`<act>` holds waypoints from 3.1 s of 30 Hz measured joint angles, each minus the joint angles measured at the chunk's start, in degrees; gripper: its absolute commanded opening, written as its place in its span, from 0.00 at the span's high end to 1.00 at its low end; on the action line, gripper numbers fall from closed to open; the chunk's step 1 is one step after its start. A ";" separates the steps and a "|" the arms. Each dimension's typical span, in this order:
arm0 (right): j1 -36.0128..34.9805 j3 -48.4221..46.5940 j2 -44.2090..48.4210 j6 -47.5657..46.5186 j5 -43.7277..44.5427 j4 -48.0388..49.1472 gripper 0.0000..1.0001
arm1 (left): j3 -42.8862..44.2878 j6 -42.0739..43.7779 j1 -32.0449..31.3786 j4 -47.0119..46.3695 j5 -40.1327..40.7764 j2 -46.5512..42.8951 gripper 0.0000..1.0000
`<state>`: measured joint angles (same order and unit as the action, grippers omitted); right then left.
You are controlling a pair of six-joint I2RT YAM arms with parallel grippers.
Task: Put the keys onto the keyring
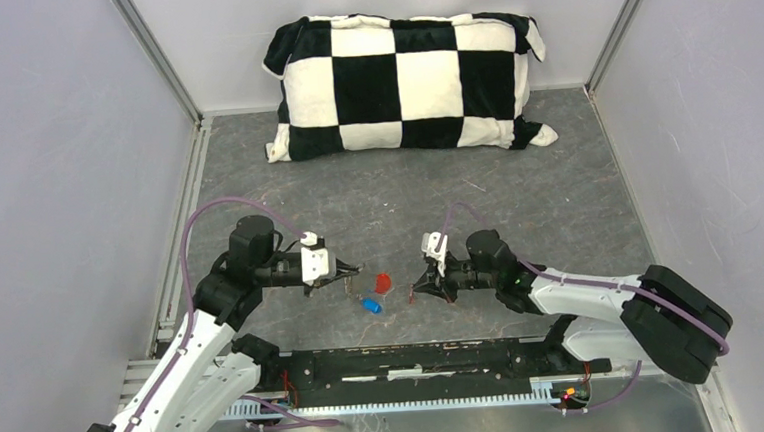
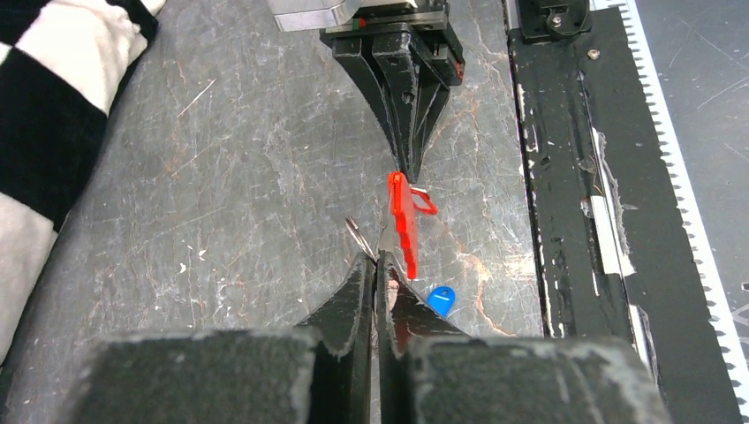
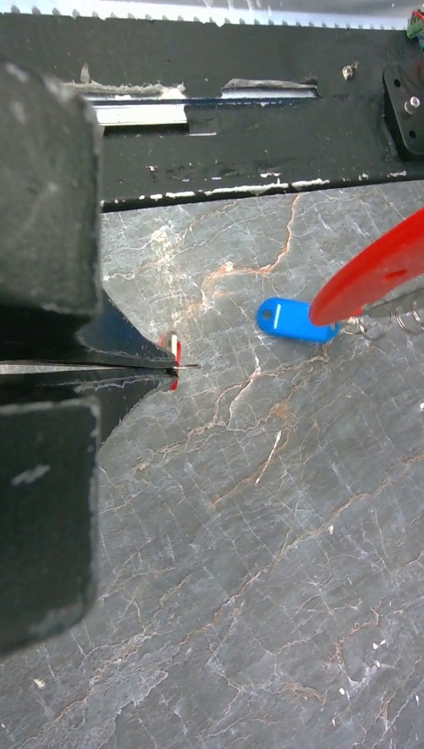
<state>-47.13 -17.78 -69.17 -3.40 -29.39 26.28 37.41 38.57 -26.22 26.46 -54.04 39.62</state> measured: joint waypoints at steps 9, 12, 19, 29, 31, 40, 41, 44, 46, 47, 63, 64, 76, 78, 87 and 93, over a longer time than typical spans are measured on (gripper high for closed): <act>-1.01 -5.22 6.08 0.09 -0.50 -12.94 1.00 | 0.00 0.13 0.00 0.68 1.22 -0.24 0.98; -2.47 -10.56 6.64 -0.33 -0.26 -17.57 1.00 | 0.00 0.59 0.00 0.87 2.29 -0.42 0.98; -6.93 -23.23 5.77 -0.94 2.80 -28.35 1.00 | 0.02 0.90 0.00 0.85 4.70 0.04 0.98; -13.38 -36.79 -0.48 1.33 9.25 -35.41 1.00 | 0.63 -0.57 0.00 0.85 7.85 0.79 0.98; -14.19 -37.99 -1.62 1.73 10.03 -35.87 1.00 | 0.81 -0.66 0.00 0.87 8.17 0.79 0.98; -17.07 -42.73 -5.49 2.10 14.49 -37.18 1.00 | 1.62 -0.68 0.00 1.27 8.87 0.66 0.98; -17.35 -42.82 -5.53 2.10 15.34 -37.16 1.00 | 1.62 -0.68 0.00 1.29 8.87 0.57 0.98; -18.03 -42.86 -5.53 2.19 17.94 -37.00 1.00 | 1.64 -0.66 0.00 1.31 8.83 -0.07 0.98; -18.23 -42.86 -5.53 2.29 19.10 -36.81 1.00 | 1.64 -0.66 0.00 1.31 8.74 -0.55 0.98; -18.36 -42.86 -5.53 2.34 19.61 -36.65 1.00 | 1.64 -0.63 0.00 1.31 8.68 -0.72 0.98; -18.51 -40.44 -4.39 5.33 24.15 -29.99 1.00 | 1.64 0.09 0.00 1.36 7.39 -3.04 0.98; -18.51 -40.44 -4.39 5.49 24.15 -29.99 1.00 | 1.64 0.09 0.00 1.36 7.39 -3.04 0.98; -18.88 -40.13 -4.39 6.16 24.37 -27.82 1.00 | 1.64 0.09 0.00 1.42 7.41 -3.15 0.98; -18.88 -40.13 -4.39 6.25 24.48 -27.41 0.99 | 1.64 0.13 0.00 1.53 7.41 -3.34 0.98; -19.15 -40.13 -4.39 6.62 25.40 -27.23 1.00 | 1.64 1.79 0.00 1.77 7.41 -3.76 0.98; -19.26 -40.09 -4.39 6.78 26.03 -27.23 1.00 | 1.64 1.81 0.00 1.81 7.43 -3.96 0.98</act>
<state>-66.39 -57.87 -73.56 3.38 -3.36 -0.95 39.05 40.38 -26.22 28.27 -46.61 35.66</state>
